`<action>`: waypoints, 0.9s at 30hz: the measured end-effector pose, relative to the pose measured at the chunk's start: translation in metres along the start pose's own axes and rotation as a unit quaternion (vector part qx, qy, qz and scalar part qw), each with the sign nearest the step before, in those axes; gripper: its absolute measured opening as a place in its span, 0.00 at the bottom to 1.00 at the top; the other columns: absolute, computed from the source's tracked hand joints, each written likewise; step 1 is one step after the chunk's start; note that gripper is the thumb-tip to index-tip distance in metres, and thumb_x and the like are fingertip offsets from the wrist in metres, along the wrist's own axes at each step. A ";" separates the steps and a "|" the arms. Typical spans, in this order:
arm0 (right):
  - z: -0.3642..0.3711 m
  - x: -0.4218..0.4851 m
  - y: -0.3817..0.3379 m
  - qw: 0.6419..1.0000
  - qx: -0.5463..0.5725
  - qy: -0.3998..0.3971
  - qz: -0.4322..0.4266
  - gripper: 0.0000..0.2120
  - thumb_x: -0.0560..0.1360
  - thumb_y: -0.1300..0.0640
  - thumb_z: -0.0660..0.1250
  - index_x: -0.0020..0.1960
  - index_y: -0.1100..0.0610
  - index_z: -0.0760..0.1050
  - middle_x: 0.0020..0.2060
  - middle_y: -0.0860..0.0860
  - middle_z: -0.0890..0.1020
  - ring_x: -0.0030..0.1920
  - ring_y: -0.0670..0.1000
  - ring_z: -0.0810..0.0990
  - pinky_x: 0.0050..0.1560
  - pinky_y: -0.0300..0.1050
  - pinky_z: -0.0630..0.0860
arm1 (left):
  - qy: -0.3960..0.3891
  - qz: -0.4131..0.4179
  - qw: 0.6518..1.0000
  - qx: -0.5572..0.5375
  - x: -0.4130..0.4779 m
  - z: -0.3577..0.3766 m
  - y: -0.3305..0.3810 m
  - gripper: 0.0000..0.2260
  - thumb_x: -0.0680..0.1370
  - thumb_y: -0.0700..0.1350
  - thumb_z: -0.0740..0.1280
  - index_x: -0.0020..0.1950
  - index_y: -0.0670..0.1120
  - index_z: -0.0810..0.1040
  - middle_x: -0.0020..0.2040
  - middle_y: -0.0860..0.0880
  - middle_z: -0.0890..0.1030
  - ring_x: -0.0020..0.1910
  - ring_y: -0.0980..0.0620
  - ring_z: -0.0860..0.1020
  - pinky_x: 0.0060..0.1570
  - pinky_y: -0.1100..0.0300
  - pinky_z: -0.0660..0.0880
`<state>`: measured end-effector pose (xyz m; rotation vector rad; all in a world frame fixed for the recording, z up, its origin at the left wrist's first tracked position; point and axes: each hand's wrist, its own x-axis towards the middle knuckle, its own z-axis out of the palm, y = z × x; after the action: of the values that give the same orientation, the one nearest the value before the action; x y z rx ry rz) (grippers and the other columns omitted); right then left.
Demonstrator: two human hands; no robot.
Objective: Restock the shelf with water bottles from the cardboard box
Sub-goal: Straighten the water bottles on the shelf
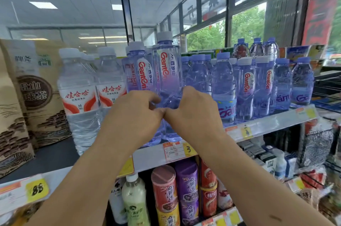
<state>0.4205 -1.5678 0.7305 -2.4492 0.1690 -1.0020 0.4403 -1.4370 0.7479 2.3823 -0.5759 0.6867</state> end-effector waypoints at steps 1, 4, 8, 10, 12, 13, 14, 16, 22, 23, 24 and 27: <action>0.001 0.000 0.001 1.000 0.000 0.007 -0.008 0.17 0.72 0.47 0.69 0.48 0.58 0.66 0.39 0.52 0.76 0.43 0.58 0.75 0.39 0.46 0.65 | -0.011 -0.003 1.000 0.010 -0.001 -0.001 -0.002 0.14 0.75 0.50 0.70 0.61 0.52 0.80 0.52 0.53 0.83 0.53 0.52 0.79 0.53 0.58 0.73; 0.006 0.000 0.002 0.999 -0.018 0.025 -0.032 0.31 0.73 0.49 0.68 0.70 0.60 0.63 0.44 0.55 0.81 0.48 0.59 0.79 0.41 0.48 0.70 | -0.057 -0.011 0.997 0.042 -0.003 0.002 -0.010 0.14 0.74 0.50 0.71 0.60 0.53 0.80 0.46 0.56 0.82 0.48 0.54 0.79 0.49 0.58 0.74; 0.009 0.001 0.002 0.998 -0.034 0.034 -0.047 0.23 0.74 0.49 0.68 0.62 0.59 0.64 0.41 0.55 0.76 0.46 0.60 0.79 0.39 0.47 0.68 | -0.086 -0.017 0.995 0.038 -0.011 0.007 -0.017 0.19 0.74 0.50 0.72 0.64 0.53 0.78 0.49 0.55 0.81 0.49 0.53 0.78 0.49 0.60 0.73; 0.008 0.005 0.001 0.997 -0.034 0.046 -0.044 0.17 0.72 0.51 0.68 0.51 0.57 0.63 0.40 0.53 0.72 0.42 0.60 0.76 0.38 0.47 0.67 | -0.083 -0.013 0.996 0.032 -0.013 0.008 -0.018 0.19 0.74 0.50 0.73 0.65 0.53 0.78 0.51 0.55 0.80 0.49 0.53 0.78 0.48 0.60 0.72; 0.010 0.006 0.001 0.997 -0.038 0.050 -0.047 0.17 0.72 0.51 0.69 0.50 0.57 0.62 0.40 0.53 0.72 0.42 0.60 0.75 0.38 0.47 0.66 | -0.081 -0.003 0.996 0.030 -0.013 0.009 -0.017 0.18 0.74 0.51 0.72 0.64 0.55 0.78 0.51 0.55 0.80 0.45 0.53 0.77 0.44 0.60 0.72; 0.012 0.005 0.002 0.997 -0.039 0.054 -0.050 0.18 0.72 0.51 0.69 0.51 0.57 0.63 0.41 0.54 0.73 0.43 0.60 0.76 0.38 0.48 0.66 | -0.082 0.006 0.996 0.030 -0.013 0.011 -0.016 0.17 0.74 0.51 0.72 0.63 0.56 0.78 0.51 0.55 0.80 0.42 0.53 0.77 0.40 0.61 0.71; 0.015 0.005 0.002 0.996 -0.043 0.055 -0.051 0.18 0.72 0.51 0.69 0.53 0.57 0.64 0.43 0.55 0.75 0.44 0.61 0.77 0.39 0.48 0.66 | -0.081 0.014 0.996 0.028 -0.012 0.012 -0.015 0.16 0.74 0.52 0.71 0.62 0.57 0.79 0.50 0.55 0.80 0.41 0.54 0.76 0.37 0.62 0.69; 0.018 0.004 0.003 0.996 -0.053 0.055 -0.048 0.19 0.72 0.51 0.69 0.54 0.58 0.65 0.48 0.57 0.77 0.47 0.61 0.78 0.40 0.47 0.66 | -0.080 0.025 0.996 0.024 -0.012 0.016 -0.014 0.12 0.74 0.51 0.70 0.57 0.57 0.80 0.48 0.56 0.79 0.43 0.55 0.77 0.38 0.61 0.70; 0.016 0.007 0.006 0.994 -0.079 0.053 -0.048 0.20 0.73 0.52 0.68 0.58 0.60 0.67 0.51 0.58 0.78 0.50 0.62 0.80 0.40 0.46 0.64 | -0.083 0.033 0.996 0.013 -0.011 0.022 -0.013 0.08 0.74 0.50 0.68 0.52 0.55 0.80 0.47 0.56 0.82 0.48 0.54 0.80 0.46 0.56 0.77; 0.019 0.006 0.007 0.994 -0.082 0.059 -0.050 0.22 0.73 0.52 0.68 0.62 0.61 0.66 0.51 0.58 0.78 0.50 0.62 0.80 0.40 0.46 0.64 | -0.080 0.034 0.996 0.010 -0.011 0.024 -0.013 0.08 0.74 0.49 0.68 0.52 0.55 0.80 0.46 0.56 0.82 0.47 0.53 0.80 0.46 0.55 0.77; 0.021 0.005 0.008 0.993 -0.085 0.066 -0.052 0.26 0.74 0.51 0.67 0.67 0.61 0.63 0.51 0.58 0.79 0.51 0.62 0.80 0.41 0.46 0.65 | -0.077 0.036 0.996 0.009 -0.011 0.025 -0.012 0.08 0.74 0.49 0.68 0.52 0.55 0.80 0.46 0.55 0.82 0.46 0.54 0.80 0.45 0.56 0.77; 0.026 -0.001 0.014 0.991 -0.084 0.075 -0.067 0.31 0.76 0.51 0.66 0.73 0.58 0.57 0.51 0.57 0.79 0.51 0.61 0.80 0.41 0.48 0.66 | -0.083 0.033 0.996 -0.007 -0.014 0.026 -0.011 0.09 0.74 0.50 0.69 0.54 0.57 0.80 0.46 0.57 0.81 0.46 0.56 0.79 0.42 0.59 0.74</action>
<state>0.4385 -1.5695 0.7072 -2.5627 0.1458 -1.2788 0.4438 -1.4421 0.7170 2.4305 -0.7312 0.5131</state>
